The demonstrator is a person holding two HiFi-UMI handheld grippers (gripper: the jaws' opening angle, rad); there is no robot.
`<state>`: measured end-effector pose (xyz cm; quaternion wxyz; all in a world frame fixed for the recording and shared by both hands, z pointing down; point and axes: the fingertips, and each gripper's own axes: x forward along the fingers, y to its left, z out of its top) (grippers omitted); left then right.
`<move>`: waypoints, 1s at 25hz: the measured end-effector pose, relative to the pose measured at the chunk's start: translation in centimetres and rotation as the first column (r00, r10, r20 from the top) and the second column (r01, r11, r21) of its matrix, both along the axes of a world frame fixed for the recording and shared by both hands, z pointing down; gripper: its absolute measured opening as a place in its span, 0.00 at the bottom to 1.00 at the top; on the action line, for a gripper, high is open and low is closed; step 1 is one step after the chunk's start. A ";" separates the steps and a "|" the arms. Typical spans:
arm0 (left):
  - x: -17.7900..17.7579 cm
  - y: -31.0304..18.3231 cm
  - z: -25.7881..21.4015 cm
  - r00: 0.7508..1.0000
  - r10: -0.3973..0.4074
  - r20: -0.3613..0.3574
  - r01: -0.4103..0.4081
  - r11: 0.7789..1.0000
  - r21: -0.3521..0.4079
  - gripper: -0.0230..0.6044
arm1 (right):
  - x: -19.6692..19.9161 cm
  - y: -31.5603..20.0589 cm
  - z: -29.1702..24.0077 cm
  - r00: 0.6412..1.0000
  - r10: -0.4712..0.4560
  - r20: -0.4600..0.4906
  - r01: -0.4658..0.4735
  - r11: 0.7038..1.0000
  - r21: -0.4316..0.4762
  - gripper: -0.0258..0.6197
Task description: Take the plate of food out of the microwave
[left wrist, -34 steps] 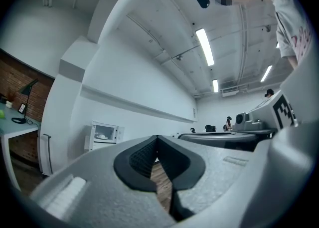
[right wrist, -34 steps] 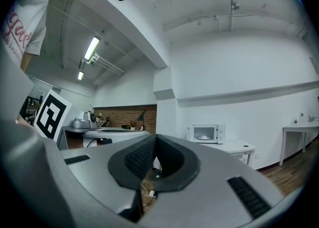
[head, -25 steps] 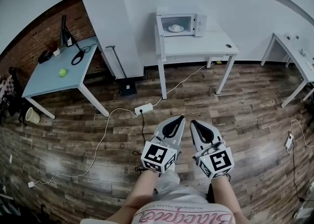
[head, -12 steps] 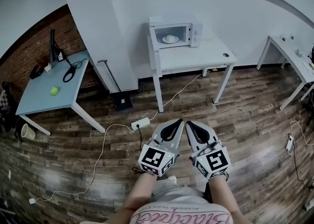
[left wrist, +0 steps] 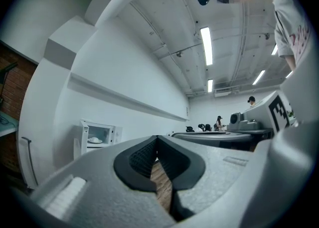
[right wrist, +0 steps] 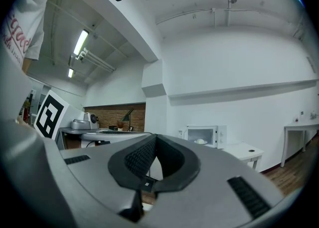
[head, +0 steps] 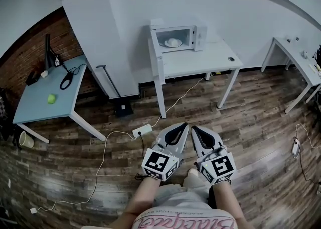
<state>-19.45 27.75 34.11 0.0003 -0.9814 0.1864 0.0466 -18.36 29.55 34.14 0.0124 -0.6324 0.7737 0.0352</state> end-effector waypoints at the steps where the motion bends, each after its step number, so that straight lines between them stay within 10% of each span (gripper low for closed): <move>1: 0.1 -0.2 0.1 1.000 0.000 0.000 0.000 1.000 -0.002 0.05 | 0.1 -0.3 0.0 1.000 -0.004 0.000 0.004 1.000 0.001 0.06; 25: 5.1 -10.3 0.1 0.997 -0.070 0.026 0.070 0.997 -0.009 0.05 | 5.4 -11.2 -0.4 0.997 -0.070 0.019 0.070 0.998 -0.003 0.06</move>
